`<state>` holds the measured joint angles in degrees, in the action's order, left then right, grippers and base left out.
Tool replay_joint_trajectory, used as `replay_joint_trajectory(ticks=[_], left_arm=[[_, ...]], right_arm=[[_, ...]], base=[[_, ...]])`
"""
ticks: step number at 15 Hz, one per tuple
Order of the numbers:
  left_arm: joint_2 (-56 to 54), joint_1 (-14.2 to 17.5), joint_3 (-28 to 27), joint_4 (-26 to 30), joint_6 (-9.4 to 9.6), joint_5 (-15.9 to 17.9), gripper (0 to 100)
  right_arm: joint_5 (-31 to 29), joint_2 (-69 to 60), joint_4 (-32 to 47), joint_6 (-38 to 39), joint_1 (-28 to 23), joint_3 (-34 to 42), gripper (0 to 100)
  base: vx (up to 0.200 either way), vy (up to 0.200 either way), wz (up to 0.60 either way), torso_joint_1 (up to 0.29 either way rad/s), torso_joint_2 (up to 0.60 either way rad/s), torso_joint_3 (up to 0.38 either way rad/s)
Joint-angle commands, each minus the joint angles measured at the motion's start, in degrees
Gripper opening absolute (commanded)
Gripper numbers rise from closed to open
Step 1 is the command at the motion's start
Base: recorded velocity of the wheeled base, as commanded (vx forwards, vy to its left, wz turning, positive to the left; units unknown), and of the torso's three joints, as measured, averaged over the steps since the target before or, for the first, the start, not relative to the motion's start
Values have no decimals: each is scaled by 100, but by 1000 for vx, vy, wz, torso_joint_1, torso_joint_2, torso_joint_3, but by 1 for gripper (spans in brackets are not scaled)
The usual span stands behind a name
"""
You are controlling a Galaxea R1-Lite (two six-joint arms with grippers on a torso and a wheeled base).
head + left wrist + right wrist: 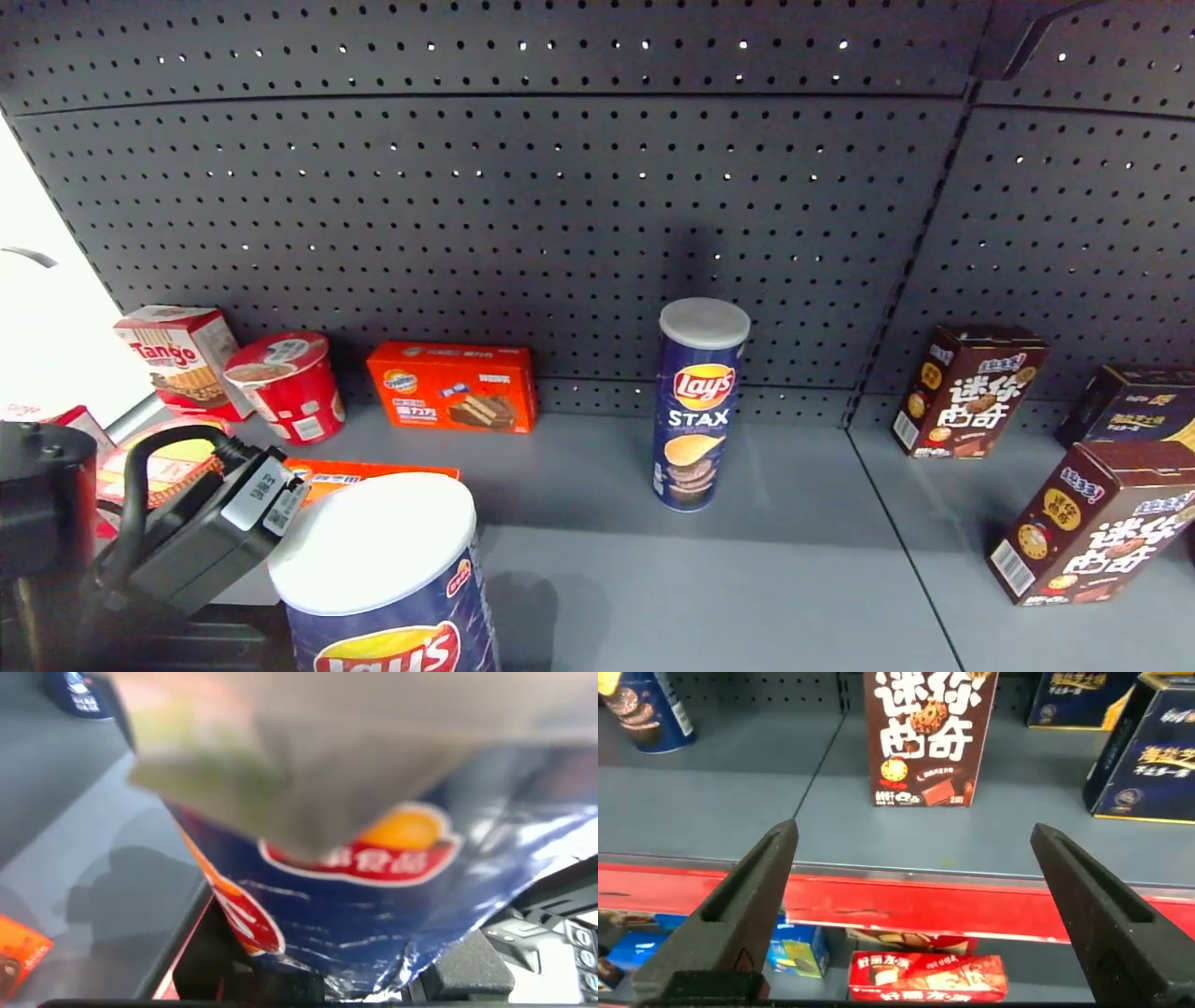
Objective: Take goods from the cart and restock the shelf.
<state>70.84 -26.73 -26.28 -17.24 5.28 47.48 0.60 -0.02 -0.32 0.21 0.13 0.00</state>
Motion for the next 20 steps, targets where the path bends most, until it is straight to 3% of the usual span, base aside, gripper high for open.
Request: replay_joint_trajectory(ticks=[1, 6, 7, 8, 9, 10, 11, 14, 18, 20], left_arm=[[9, 2, 0, 10, -1, -11, 0], [0, -25, -61, 10, -1, -90, 0], [0, -25, -70, 10, -1, -90, 0], [-9, -42, -79, 10, -1, -90, 0], [0, -104, -35, -8, -1, -99, 0], [0, -130, -61, -16, -1, -90, 0], [-18, -165, -79, -25, -1, -90, 0], [-18, -174, -114, -25, -1, -90, 0], [53, -183, -228, -34, -1, -90, 0], [132, -297, -342, -34, -1, -99, 0]], right_arm=[[11, 2, -3, -3, -5, 0, 100], [-174, 55, -65, -73, -5, -290, 100], [-218, 574, -162, 234, 4, -1160, 100], [-236, 2288, -118, 1535, 31, -3085, 100], [-60, 2745, -21, 1210, 66, -3577, 100], [362, 2780, 76, 410, 171, -3472, 100], [617, 2806, 190, 94, 268, -3454, 100], [1100, 3263, 269, -170, 514, -3595, 100], [1153, 4292, 700, -522, 1094, -4535, 100], [1100, 4889, 796, -724, 1771, -4983, 100]], base=[[0, 0, 0, 0, 0, 0], [0, 0, 0, 0, 0, 0], [0, 0, 0, 0, 0, 0], [0, 0, 0, 0, 0, 0], [0, 0, 0, 0, 0, 0], [0, 0, 0, 0, 0, 0], [0, 0, 0, 0, 0, 0], [0, 0, 0, 0, 0, 0], [0, 0, 0, 0, 0, 0], [0, 0, 0, 0, 0, 0]])
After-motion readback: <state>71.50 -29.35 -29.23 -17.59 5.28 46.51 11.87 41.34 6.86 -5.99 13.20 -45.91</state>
